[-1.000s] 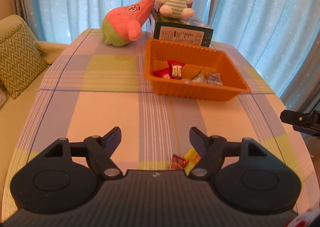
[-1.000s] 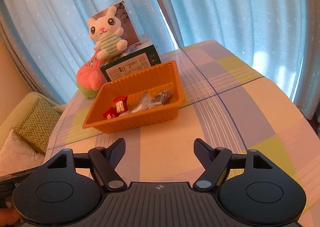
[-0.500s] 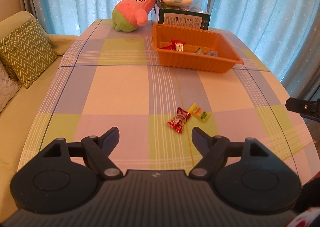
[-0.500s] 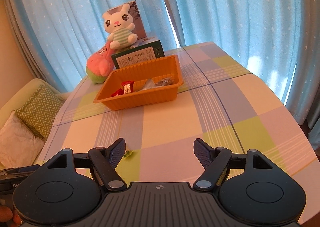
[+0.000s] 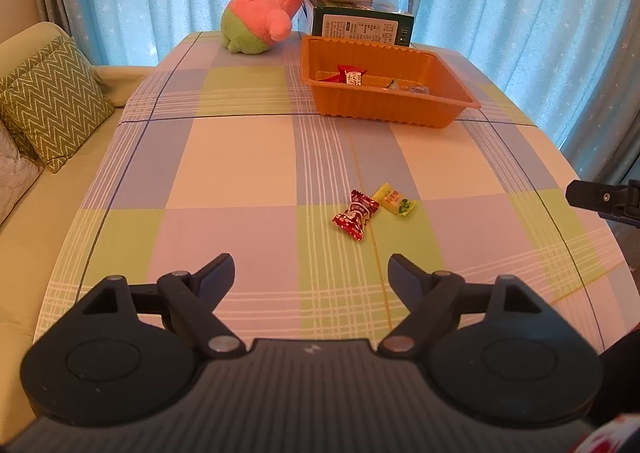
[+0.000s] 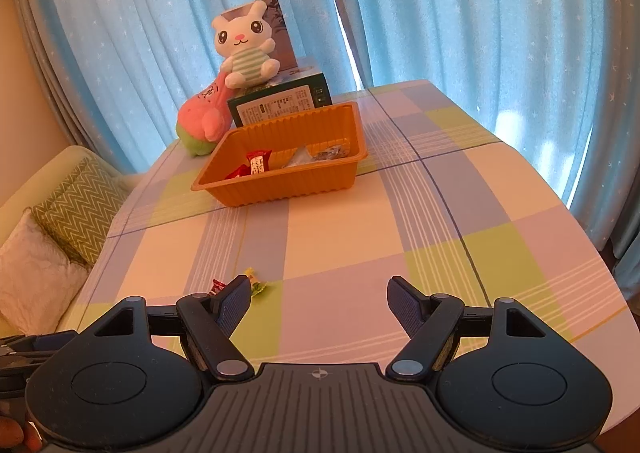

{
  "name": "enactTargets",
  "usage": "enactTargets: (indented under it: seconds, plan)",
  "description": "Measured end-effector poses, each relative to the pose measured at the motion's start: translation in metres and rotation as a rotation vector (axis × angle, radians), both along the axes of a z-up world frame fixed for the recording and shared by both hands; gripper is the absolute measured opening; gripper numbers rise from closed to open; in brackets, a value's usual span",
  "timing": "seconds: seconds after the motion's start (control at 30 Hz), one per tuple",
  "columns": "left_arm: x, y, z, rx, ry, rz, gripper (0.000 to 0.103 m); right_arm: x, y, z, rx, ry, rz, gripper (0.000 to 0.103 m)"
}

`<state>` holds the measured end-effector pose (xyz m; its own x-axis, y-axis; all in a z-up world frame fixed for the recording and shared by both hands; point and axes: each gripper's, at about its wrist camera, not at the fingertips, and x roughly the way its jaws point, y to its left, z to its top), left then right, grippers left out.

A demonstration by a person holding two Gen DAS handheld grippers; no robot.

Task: Organize snacks
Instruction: 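Move both open tools back to the last red and yellow candies, then grasp red-wrapped candy with left tool while right tool grasps yellow candy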

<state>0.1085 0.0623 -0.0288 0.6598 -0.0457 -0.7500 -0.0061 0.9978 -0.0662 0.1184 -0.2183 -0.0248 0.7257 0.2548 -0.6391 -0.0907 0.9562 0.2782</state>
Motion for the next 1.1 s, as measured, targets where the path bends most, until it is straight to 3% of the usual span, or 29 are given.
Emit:
enactTargets:
  seconds: [0.67,1.1]
  plan:
    - [0.058,-0.007,-0.047,0.029,0.034,-0.119,0.082,0.037,0.018,-0.062,-0.084,0.063,0.088,0.075]
    - [0.1,-0.027,-0.081,0.065,0.023,-0.266,0.064,0.065,0.016,-0.092,-0.077,0.093,0.093,0.075]
